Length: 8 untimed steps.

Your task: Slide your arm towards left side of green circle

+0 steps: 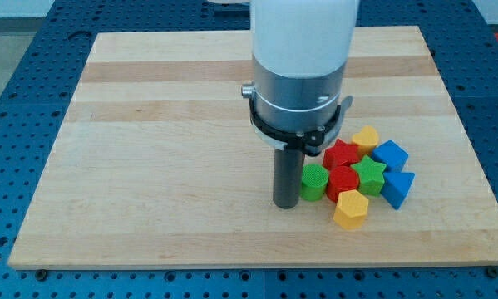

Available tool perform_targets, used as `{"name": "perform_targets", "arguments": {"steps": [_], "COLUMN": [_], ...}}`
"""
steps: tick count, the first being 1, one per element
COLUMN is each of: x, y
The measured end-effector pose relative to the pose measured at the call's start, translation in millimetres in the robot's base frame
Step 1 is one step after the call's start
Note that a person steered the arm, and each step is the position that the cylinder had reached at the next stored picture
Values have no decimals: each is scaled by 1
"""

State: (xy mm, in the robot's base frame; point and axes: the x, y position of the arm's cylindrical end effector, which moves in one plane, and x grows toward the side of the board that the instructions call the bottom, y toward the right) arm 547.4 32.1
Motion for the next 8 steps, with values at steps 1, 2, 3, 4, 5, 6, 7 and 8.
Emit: {"name": "perform_targets", "arguments": {"steps": [1,2,3,4,5,6,7,8], "x": [0,0,8,12,-40,-44,-41,-40], "y": [1,23,-19,-29,-40,-40,-11,0]}}
